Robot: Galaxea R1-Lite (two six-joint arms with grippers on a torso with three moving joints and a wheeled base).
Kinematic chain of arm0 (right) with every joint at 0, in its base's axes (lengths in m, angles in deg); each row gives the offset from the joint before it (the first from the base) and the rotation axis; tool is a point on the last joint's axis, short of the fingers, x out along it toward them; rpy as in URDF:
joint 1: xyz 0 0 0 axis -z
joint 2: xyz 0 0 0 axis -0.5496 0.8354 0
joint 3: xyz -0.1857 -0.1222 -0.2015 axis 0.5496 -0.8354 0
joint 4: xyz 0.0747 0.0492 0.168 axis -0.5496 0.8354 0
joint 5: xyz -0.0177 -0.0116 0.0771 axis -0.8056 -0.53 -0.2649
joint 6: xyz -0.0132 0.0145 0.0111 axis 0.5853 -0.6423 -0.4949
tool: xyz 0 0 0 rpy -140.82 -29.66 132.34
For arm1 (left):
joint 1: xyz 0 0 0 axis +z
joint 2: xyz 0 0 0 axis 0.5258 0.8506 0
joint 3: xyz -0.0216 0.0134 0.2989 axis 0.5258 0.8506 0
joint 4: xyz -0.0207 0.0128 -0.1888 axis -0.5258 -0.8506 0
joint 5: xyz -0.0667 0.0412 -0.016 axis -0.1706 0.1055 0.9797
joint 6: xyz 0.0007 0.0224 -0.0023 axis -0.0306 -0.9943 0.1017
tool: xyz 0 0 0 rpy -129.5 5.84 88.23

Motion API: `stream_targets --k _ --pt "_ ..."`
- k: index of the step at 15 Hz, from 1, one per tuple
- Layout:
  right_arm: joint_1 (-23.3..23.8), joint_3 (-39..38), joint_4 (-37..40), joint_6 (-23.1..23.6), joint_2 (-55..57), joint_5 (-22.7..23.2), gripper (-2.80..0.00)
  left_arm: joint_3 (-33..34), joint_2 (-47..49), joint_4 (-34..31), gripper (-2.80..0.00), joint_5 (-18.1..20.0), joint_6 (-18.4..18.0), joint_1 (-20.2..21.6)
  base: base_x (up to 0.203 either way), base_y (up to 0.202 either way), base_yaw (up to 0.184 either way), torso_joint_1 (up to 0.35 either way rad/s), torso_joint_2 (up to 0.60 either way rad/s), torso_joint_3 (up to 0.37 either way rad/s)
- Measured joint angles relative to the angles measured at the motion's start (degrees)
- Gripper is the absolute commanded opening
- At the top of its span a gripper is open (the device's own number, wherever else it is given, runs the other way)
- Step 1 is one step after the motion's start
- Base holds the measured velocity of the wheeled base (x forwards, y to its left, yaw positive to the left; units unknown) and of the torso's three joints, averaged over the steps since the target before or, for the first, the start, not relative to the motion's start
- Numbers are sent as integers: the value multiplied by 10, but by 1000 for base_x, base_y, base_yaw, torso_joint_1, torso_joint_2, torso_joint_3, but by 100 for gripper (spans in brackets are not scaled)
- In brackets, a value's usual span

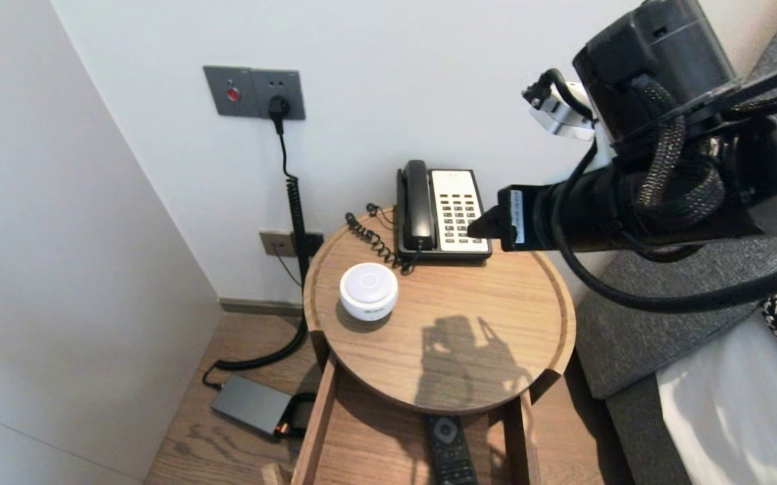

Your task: Put the remote controls on the table in the drawer one by one

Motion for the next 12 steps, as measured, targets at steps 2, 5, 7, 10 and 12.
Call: stream_targets --k 2,5,7,10,12 --pt "-21 35 0 0 28 -1 0 0 0 0 -280 0 0 0 0 0 0 0 0 0" --pt "-57 80 -2 0 69 -4 0 0 0 0 -280 0 0 0 0 0 0 0 0 0" --pt "-79 108 -5 1 98 -13 0 0 0 0 -280 0 0 0 0 0 0 0 0 0" --pt "-109 136 -23 11 140 -36 0 0 0 0 -280 0 0 0 0 0 0 0 0 0" --pt "-123 139 -51 16 163 -47 0 0 0 0 -280 0 0 0 0 0 0 0 0 0"
